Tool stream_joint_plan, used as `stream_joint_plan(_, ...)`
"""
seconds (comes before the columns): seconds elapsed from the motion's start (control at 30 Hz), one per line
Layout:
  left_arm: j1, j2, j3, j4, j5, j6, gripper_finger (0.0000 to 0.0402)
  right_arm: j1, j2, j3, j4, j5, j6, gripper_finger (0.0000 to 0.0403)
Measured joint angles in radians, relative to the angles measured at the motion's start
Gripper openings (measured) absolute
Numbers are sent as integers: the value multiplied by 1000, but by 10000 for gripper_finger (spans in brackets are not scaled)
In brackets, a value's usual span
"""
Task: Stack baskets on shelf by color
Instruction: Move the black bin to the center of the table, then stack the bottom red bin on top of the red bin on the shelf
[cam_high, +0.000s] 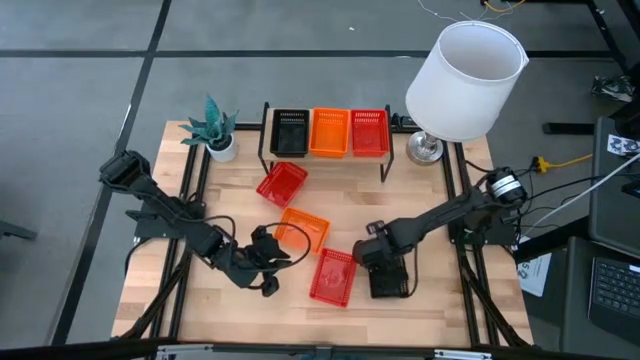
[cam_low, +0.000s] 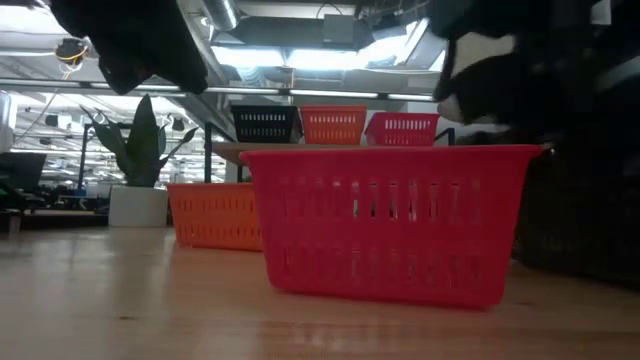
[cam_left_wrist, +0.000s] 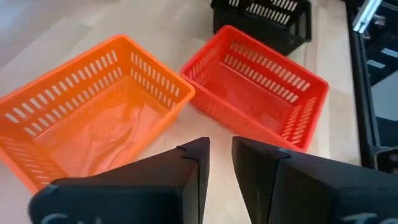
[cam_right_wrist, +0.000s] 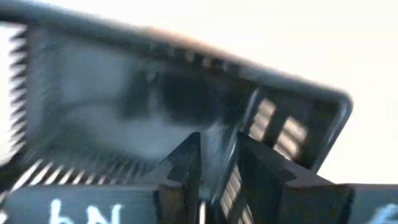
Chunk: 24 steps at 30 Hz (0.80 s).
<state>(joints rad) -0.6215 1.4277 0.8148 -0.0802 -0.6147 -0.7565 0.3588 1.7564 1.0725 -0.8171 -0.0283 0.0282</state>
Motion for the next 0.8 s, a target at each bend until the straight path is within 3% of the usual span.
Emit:
stream_joint_plan(0.2,25,0,0,2,2,4,59,-70,18,0,181,225,-159,102)
stream_joint_plan(0.43,48,0,0,2,3,7,58,-173,18,0,576,146,-308,102)
stream_joint_plan(0.53,48,0,0,2,3,8,58,-203,13,1,646,160,-328,102)
stream_joint_plan(0.67,57,0,0,6,2,8,58,-214,-13,32,555,241,-312,102)
stream_joint_plan(0.8,130,6,0,22,33,23,58,-182,-95,124,255,351,-192,102)
